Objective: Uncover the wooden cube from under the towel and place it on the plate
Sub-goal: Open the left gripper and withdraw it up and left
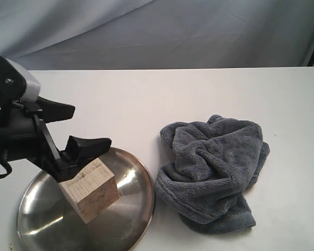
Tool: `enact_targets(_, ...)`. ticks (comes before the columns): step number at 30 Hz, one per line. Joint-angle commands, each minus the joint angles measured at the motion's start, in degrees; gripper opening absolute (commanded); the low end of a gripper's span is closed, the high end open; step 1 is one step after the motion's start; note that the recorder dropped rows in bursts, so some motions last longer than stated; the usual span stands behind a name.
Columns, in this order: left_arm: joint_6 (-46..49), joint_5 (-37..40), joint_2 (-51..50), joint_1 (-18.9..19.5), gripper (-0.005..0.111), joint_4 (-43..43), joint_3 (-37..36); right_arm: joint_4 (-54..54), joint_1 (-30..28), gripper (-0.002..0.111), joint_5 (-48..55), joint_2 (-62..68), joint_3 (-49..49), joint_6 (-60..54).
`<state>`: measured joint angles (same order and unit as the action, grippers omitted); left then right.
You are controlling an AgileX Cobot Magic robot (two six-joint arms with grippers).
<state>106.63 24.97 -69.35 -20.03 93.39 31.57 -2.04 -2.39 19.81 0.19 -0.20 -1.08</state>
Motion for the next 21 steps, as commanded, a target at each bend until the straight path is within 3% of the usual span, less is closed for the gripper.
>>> enact_targets(1,-3.48,2.00,6.87,0.05,0.094,0.75,-0.09,0.29,-0.44,0.000,-0.09,-0.19,0.20,0.05)
enact_targets(5,-6.41,2.00,12.43,0.05,0.086,0.75,-0.09,0.29,-0.44,0.000,-0.09,-0.19,0.20,0.05)
enact_targets(10,-10.13,2.96,18.17,0.05,0.059,0.01,-0.09,0.29,-0.44,0.000,-0.09,-0.19,0.20,0.05)
enact_targets(16,-11.98,9.41,22.76,0.05,0.029,-3.05,-0.09,0.29,-0.44,0.000,-0.09,-0.19,0.20,0.17)
enact_targets(20,-13.65,9.40,25.08,0.05,0.001,-4.94,-0.09,0.29,-0.44,0.000,-0.09,-0.19,0.20,0.17)
enact_targets(21,-13.95,9.40,25.56,0.05,0.000,-5.79,-0.09,0.29,-0.44,0.000,-0.09,-0.19,0.20,0.17)
